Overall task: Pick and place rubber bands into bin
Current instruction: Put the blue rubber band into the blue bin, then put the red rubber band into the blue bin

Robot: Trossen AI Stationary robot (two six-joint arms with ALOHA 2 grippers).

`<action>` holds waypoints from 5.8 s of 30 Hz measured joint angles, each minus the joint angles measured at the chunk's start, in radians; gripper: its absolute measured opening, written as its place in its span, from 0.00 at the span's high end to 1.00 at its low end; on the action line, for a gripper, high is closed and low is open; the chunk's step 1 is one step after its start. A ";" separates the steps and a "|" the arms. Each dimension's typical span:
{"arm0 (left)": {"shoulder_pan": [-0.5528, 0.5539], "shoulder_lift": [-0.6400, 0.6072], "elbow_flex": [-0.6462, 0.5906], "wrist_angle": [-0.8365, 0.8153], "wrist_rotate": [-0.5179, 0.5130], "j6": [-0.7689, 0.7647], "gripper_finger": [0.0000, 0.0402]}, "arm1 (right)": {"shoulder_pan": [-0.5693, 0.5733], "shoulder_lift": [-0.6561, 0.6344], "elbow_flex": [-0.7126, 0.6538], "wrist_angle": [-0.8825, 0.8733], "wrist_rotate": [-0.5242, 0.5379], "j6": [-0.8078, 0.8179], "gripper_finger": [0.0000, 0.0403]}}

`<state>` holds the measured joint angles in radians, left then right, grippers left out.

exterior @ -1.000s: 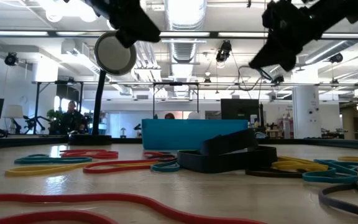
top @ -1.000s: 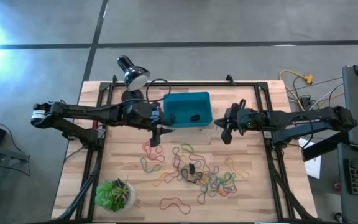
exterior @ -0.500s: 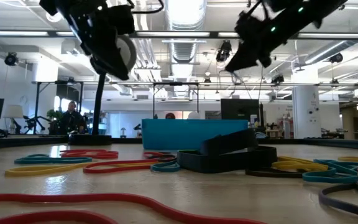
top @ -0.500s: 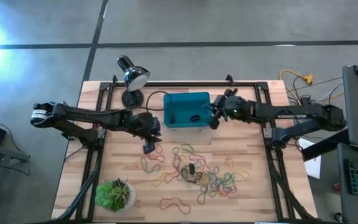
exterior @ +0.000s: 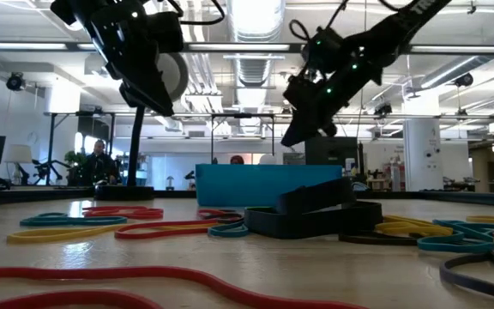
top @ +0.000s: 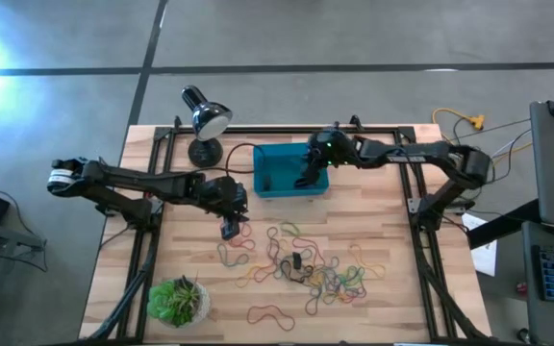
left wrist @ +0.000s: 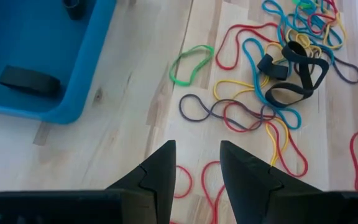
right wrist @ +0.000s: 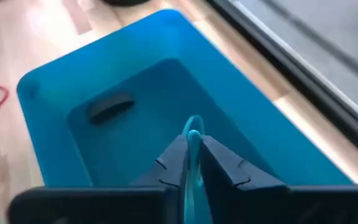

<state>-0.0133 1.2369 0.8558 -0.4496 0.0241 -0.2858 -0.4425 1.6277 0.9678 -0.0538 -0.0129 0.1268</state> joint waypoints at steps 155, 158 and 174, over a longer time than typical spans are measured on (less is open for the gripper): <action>0.225 0.101 0.060 0.566 -0.172 0.377 1.00 | 0.289 -0.663 -0.159 -0.299 -0.114 0.102 0.84; 0.261 0.160 0.086 0.571 -0.168 0.377 1.00 | 0.290 -0.663 -0.160 -0.300 -0.111 0.103 0.84; 0.310 0.381 0.189 0.525 -0.190 0.374 1.00 | 0.290 -0.663 -0.167 -0.300 -0.091 0.129 0.85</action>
<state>0.2966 1.6175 1.0451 0.0757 -0.1661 0.0886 -0.1524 0.9649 0.8004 -0.3538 -0.1036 0.2558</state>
